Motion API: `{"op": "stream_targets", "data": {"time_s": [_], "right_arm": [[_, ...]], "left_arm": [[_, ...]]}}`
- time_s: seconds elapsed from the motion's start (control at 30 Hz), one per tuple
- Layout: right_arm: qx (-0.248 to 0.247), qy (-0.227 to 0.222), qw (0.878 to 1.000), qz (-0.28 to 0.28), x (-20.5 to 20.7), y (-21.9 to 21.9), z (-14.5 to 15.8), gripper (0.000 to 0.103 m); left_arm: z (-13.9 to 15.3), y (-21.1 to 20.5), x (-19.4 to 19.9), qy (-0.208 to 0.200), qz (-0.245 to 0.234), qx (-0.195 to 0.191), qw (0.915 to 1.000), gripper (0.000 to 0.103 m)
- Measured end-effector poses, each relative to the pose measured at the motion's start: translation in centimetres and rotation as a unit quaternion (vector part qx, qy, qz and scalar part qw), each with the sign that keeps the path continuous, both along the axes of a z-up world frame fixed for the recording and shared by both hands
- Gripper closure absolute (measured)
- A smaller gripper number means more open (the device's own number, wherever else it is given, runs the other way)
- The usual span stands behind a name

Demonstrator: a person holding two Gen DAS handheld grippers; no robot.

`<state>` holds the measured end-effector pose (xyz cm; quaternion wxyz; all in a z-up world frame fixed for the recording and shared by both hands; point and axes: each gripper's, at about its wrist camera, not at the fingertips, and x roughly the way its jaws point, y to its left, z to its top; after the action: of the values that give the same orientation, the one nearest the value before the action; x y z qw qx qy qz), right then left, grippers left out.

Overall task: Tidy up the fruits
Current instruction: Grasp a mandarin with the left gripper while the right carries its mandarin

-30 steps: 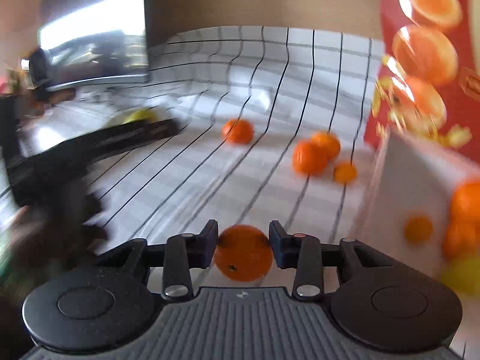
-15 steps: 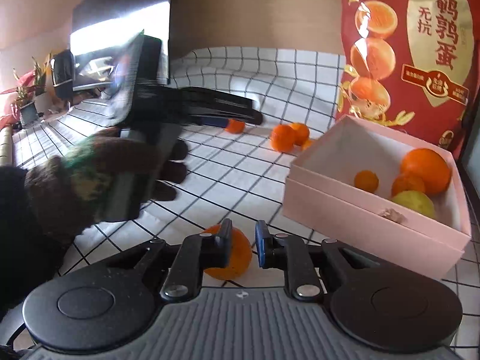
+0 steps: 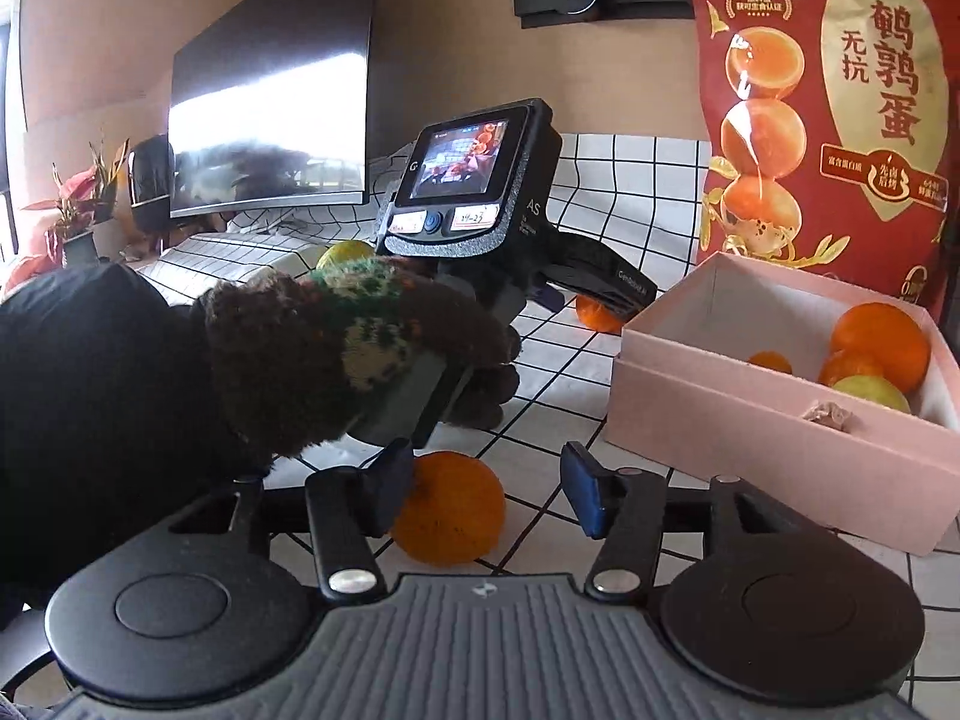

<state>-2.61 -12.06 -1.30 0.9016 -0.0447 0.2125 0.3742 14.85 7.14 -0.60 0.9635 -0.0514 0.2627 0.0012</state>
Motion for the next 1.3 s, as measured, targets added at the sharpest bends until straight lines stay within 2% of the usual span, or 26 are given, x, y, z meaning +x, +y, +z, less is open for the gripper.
{"op": "stream_targets", "data": {"time_s": [0.1, 0.23, 0.43, 0.57, 0.67, 0.73, 0.83, 1.0, 1.1, 1.3], "right_arm": [[0.003, 0.004, 1.000, -0.006, 0.1, -0.2, -0.1, 0.042], [0.005, 0.014, 1.000, -0.010, 0.4, -0.3, -0.3, 0.032], [0.009, 0.031, 0.999, -0.016, 1.0, -0.6, -0.4, 0.023], [0.003, 0.031, 0.999, -0.020, 0.9, -0.4, -0.2, 0.023], [-0.013, 0.037, 0.999, -0.006, 0.6, 0.1, 0.2, 0.023], [-0.019, 0.026, 0.999, 0.004, 0.0, 0.6, 0.4, 0.023], [-0.047, 0.005, 0.999, 0.015, -1.0, 1.6, 0.3, 0.023], [-0.071, 0.020, 0.997, -0.017, -0.4, 1.2, -0.5, 0.023], [-0.053, 0.048, 0.997, -0.030, 0.2, -0.2, -0.5, 0.023], [-0.071, 0.043, 0.996, -0.023, -0.2, 0.8, -0.6, 0.023]], "left_arm": [[0.3, 0.5, -2.1, 0.009, -0.014, -0.010, 0.9998, 0.053], [0.6, 1.6, -7.2, 0.000, -0.030, -0.045, 0.9985, 0.053], [0.9, 3.7, -17.5, -0.063, -0.034, -0.088, 0.9935, 0.053], [-0.2, 5.1, -21.0, -0.066, -0.041, -0.118, 0.9899, 0.052], [-0.9, 5.9, -21.5, -0.064, -0.032, -0.128, 0.9891, 0.052], [-1.1, 6.6, -21.2, -0.065, -0.030, -0.151, 0.9860, 0.052], [-1.7, 7.3, -20.6, -0.044, -0.030, -0.174, 0.9833, 0.052], [-1.8, 6.8, -20.7, -0.041, -0.030, -0.170, 0.9842, 0.052], [-1.9, 6.5, -20.9, -0.037, -0.035, -0.170, 0.9841, 0.052], [-2.1, 6.5, -20.8, -0.030, -0.029, -0.174, 0.9838, 0.052]]}}
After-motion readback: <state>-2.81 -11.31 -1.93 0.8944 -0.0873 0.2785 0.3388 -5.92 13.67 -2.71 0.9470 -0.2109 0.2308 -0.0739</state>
